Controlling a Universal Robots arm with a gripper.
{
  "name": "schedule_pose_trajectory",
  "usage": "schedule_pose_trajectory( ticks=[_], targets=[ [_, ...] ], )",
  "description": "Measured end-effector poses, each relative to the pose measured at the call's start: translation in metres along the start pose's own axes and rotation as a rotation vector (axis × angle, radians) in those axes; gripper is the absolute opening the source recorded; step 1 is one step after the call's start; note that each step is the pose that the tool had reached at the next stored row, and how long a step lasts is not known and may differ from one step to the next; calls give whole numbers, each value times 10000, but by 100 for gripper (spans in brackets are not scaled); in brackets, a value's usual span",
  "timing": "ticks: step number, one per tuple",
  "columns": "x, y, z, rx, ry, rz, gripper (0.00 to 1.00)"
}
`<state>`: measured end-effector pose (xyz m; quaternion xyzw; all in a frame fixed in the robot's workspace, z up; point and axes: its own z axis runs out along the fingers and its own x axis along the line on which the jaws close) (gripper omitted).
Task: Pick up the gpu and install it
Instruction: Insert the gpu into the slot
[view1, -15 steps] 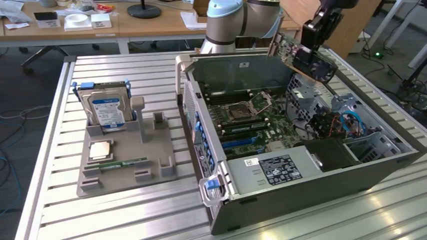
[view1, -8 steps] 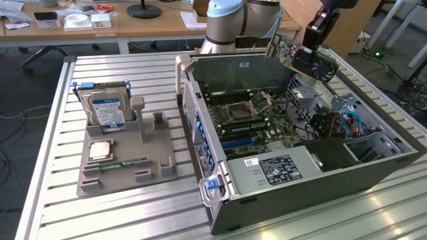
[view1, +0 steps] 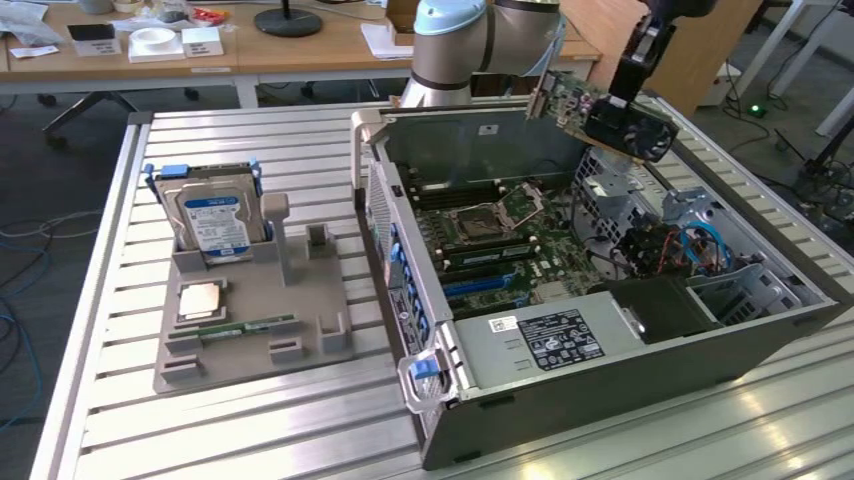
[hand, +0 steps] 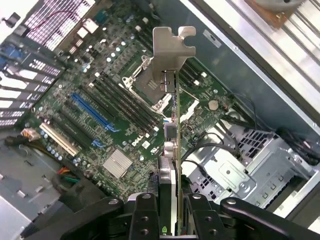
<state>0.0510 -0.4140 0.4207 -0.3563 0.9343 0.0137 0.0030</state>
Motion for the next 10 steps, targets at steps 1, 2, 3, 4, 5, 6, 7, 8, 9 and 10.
schedule_pose_trajectory(
  ticks=[1, 2, 3, 4, 5, 6, 7, 8, 9, 10],
  targets=[
    [0, 0, 0, -1, 4, -150, 27],
    [0, 0, 0, -3, 9, -310, 27],
    [0, 0, 0, -5, 13, -460, 27],
    [0, 0, 0, -5, 18, -611, 27],
    [0, 0, 0, -6, 23, -760, 27],
    [0, 0, 0, -8, 28, -911, 27],
    [0, 0, 0, -9, 32, -1061, 27],
    [0, 0, 0, -10, 36, -1215, 27],
    [0, 0, 0, -12, 41, -1383, 27],
    [0, 0, 0, -14, 45, -1539, 27]
  ],
)
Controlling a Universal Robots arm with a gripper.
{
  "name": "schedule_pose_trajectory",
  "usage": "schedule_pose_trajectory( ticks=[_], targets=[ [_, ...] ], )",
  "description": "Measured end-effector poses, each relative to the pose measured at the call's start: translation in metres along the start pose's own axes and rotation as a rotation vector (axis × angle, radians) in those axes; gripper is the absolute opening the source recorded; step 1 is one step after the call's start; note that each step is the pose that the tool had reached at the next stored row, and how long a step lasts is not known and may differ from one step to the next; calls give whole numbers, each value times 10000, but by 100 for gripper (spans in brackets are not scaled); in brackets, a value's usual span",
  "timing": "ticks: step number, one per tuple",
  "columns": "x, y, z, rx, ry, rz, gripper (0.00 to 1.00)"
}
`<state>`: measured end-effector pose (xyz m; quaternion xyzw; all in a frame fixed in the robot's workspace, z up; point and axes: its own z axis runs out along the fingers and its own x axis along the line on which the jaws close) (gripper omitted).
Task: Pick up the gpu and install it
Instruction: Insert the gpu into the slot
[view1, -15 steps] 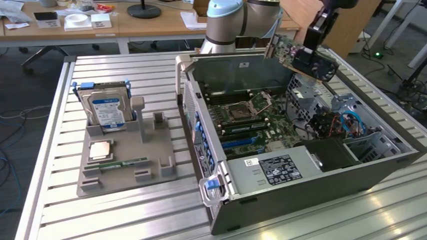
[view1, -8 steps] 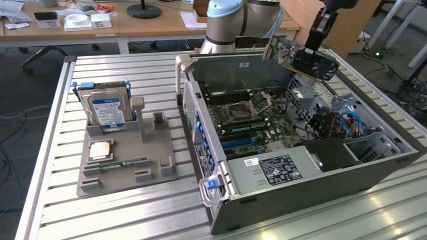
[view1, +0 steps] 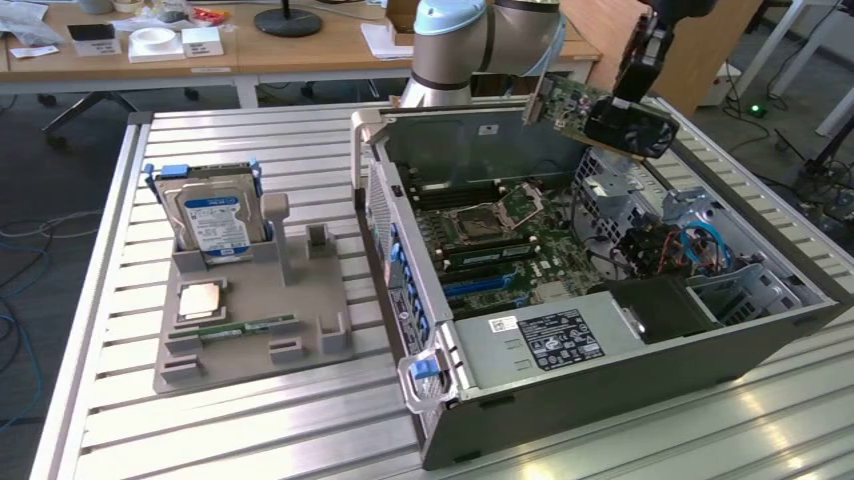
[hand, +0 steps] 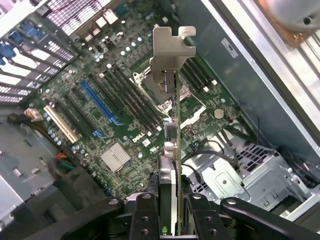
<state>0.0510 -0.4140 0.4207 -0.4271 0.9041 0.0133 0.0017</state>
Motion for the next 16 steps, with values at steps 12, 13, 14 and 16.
schedule_pose_trajectory(
  ticks=[12, 13, 14, 16],
  targets=[
    [0, 0, 0, -22, 49, -1887, 27],
    [0, 0, 0, -24, 53, -2036, 27],
    [0, 0, 0, -25, 57, -2186, 27],
    [0, 0, 0, -29, 64, -2483, 27]
  ],
)
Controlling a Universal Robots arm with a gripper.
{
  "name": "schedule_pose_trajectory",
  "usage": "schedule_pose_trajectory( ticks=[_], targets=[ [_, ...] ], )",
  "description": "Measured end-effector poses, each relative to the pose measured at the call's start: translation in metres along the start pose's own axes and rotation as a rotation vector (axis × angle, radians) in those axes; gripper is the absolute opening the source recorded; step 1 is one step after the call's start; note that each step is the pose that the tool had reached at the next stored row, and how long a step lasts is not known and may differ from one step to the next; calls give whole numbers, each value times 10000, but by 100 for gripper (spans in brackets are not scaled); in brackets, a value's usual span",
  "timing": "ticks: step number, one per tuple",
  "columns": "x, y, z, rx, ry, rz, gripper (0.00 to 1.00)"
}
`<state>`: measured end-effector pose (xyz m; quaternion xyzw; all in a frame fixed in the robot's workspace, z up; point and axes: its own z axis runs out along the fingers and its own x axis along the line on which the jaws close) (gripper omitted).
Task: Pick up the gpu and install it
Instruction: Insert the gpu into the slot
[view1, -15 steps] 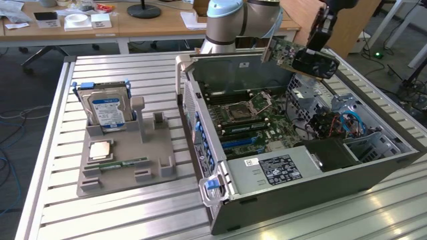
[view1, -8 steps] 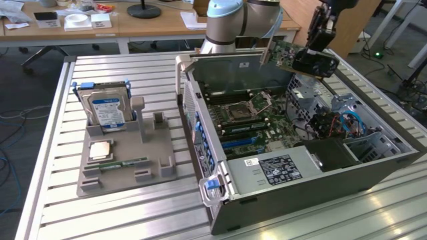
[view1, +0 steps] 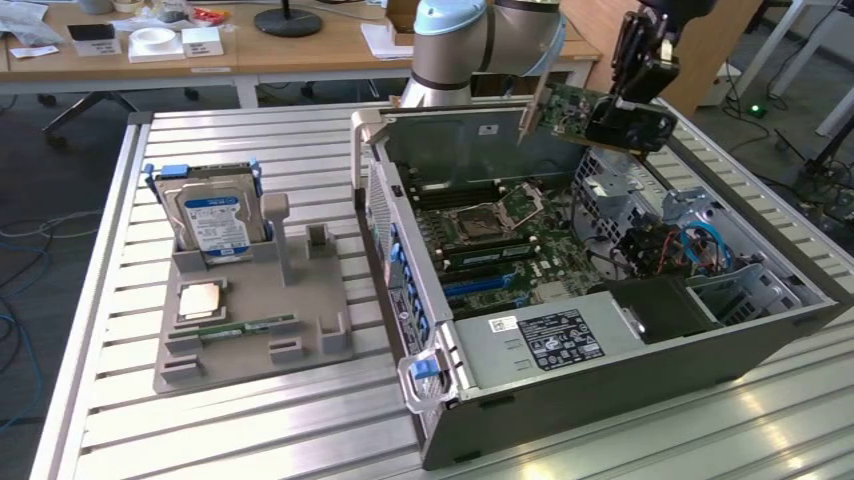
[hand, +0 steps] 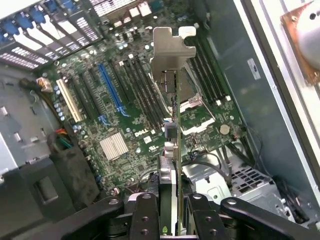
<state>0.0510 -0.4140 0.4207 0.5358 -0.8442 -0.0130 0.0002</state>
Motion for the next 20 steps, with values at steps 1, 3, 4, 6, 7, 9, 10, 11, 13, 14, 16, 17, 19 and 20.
schedule_pose_trajectory(
  ticks=[1, 3, 4, 6, 7, 9, 10, 11, 13, 14, 16, 17, 19, 20],
  targets=[
    [0, 0, 0, -2, 3, -145, 27],
    [0, 0, 0, -5, 10, -445, 27],
    [0, 0, 0, -7, 15, -590, 27],
    [0, 0, 0, -10, 23, -875, 27],
    [0, 0, 0, -12, 26, -1018, 27],
    [0, 0, 0, -15, 33, -1300, 27],
    [0, 0, 0, -17, 38, -1450, 27],
    [0, 0, 0, -18, 42, -1592, 27],
    [0, 0, 0, -22, 50, -1878, 27],
    [0, 0, 0, -23, 53, -2027, 27],
    [0, 0, 0, -27, 60, -2328, 27],
    [0, 0, 0, -29, 64, -2478, 27],
    [0, 0, 0, -33, 71, -2792, 27],
    [0, 0, 0, -35, 75, -2952, 27]
  ],
)
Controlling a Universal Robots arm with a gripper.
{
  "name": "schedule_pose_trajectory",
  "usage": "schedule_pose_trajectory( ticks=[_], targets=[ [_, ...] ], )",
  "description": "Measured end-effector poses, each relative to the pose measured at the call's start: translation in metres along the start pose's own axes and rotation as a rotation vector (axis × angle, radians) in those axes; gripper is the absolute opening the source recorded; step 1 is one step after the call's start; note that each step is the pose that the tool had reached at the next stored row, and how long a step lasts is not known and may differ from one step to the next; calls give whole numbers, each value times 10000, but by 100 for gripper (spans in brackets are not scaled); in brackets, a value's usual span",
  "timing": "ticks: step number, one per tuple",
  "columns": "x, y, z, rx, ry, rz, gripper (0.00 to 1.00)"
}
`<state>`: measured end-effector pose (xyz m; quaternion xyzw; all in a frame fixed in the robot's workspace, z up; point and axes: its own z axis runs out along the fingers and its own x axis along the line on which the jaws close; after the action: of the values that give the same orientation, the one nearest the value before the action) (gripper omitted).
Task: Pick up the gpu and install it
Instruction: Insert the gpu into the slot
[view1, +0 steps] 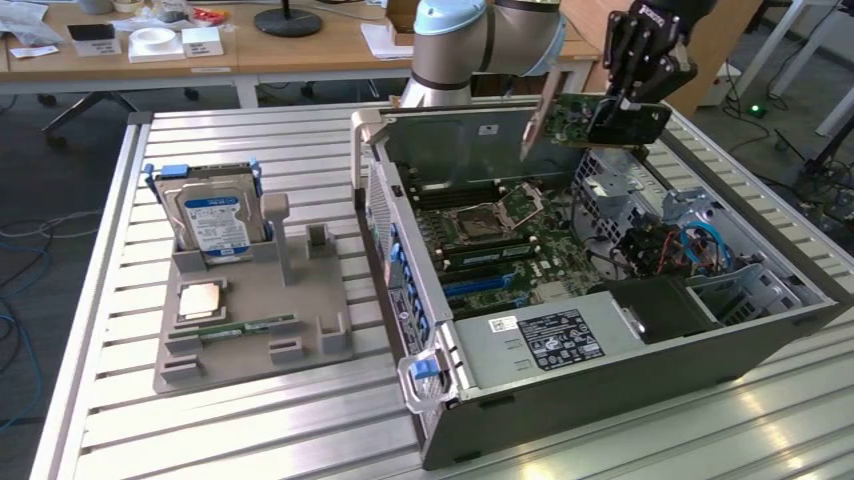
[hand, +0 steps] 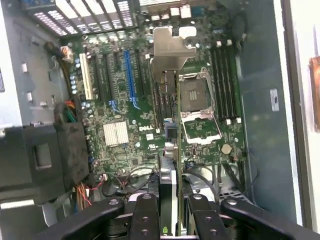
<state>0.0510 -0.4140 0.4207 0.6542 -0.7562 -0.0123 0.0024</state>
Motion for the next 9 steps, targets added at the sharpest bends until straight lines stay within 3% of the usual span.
schedule_pose_trajectory(
  ticks=[9],
  targets=[
    [0, 0, 0, -16, 29, -1291, 27]
  ],
)
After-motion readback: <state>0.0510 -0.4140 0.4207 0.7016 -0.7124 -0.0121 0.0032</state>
